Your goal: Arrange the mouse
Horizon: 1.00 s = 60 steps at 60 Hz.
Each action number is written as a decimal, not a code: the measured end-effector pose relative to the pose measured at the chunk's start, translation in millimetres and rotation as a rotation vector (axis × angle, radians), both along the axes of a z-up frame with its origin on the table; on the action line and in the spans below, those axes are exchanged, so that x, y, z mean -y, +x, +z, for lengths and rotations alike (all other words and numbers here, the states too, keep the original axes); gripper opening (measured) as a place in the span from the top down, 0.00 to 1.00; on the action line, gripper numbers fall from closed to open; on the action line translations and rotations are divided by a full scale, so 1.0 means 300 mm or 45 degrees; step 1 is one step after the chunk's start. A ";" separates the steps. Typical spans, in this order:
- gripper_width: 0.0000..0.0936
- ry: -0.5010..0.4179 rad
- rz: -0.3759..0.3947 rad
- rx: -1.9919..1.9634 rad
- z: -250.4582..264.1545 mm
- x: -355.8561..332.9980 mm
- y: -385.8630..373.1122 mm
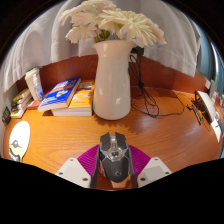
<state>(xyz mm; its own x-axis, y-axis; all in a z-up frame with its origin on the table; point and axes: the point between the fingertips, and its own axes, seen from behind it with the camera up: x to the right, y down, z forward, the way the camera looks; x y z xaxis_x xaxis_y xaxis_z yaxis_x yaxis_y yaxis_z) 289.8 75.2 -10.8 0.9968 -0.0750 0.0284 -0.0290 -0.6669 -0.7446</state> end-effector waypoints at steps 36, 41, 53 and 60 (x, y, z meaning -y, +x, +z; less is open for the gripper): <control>0.65 0.296 -0.087 0.040 0.688 -0.043 -0.317; 0.65 0.399 -0.062 0.045 0.870 -0.064 -0.470; 0.65 0.418 0.046 -0.020 0.900 -0.118 -0.894; 0.65 0.274 0.097 -0.095 0.664 -0.130 -1.125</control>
<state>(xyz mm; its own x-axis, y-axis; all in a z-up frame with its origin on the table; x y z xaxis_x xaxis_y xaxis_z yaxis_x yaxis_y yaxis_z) -47.7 114.2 188.3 0.9985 0.0040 -0.0544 -0.0453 -0.4956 -0.8674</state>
